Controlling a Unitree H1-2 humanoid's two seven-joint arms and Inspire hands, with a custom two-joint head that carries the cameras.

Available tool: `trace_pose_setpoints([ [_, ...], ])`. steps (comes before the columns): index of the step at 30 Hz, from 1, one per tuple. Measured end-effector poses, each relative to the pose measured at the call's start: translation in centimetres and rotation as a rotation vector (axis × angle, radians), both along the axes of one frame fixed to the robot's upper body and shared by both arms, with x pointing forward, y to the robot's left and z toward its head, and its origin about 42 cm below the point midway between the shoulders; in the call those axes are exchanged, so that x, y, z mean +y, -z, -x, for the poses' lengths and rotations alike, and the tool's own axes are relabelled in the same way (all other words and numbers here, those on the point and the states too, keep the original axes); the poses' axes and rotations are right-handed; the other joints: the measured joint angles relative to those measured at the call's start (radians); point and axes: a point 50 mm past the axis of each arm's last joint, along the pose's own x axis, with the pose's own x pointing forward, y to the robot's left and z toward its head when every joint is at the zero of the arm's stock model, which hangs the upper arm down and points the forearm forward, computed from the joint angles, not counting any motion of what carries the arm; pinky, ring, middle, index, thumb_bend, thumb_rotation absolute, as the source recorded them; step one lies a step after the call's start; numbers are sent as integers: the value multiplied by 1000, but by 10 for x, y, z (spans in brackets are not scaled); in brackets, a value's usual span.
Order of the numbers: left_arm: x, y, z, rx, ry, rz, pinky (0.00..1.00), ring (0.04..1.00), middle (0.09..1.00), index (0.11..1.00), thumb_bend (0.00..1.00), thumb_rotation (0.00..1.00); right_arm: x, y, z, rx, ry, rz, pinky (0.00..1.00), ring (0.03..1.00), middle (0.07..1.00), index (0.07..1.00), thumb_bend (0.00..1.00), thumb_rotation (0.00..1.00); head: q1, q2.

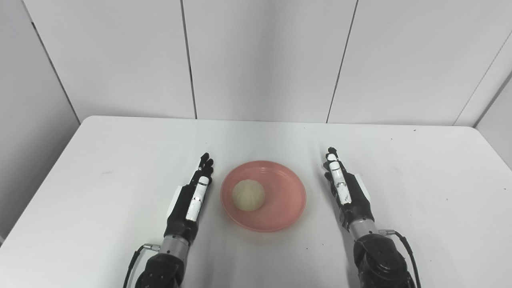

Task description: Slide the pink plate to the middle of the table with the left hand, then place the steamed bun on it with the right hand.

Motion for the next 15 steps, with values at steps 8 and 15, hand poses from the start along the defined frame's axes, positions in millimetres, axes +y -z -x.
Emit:
trace_pose_setpoints([
  [8,6,3,10,8,-19,8,1000,997,1000,1000,365,1000,3,18,-1,-21,-17,-49,1000,1000,1000,1000,222,1000,12,-17],
  [15,7,4,9,13,-17,11,1000,1000,1000,1000,379,1000,3,26,-2,-19,-16,-93,1000,1000,1000,1000,199,1000,23,-21],
])
